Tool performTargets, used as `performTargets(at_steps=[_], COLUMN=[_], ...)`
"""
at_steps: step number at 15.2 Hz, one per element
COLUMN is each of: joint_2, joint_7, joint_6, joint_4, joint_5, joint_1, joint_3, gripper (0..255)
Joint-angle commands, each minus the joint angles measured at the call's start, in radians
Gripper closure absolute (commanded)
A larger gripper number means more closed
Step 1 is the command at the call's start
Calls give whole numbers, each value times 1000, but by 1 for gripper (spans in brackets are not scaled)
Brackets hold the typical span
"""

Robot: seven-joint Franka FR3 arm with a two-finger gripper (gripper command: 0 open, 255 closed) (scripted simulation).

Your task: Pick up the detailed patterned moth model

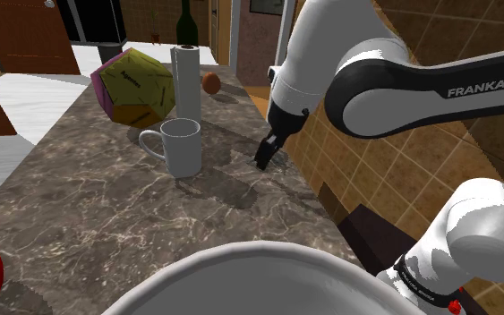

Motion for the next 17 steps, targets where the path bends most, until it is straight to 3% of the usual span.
performTargets(at_steps=[1,2,3,12,17], joint_2=[7,7,6,7,-8], joint_7=[4,4,6,4,-10], joint_6=[21,21,19,21,-49], joint_4=[-13,-13,-13,-13,42], joint_5=[-2,-2,-1,-2,1], joint_1=[-1,-1,0,-1,0], joint_3=[4,4,5,4,-8], gripper=[0,0,255,255,255])
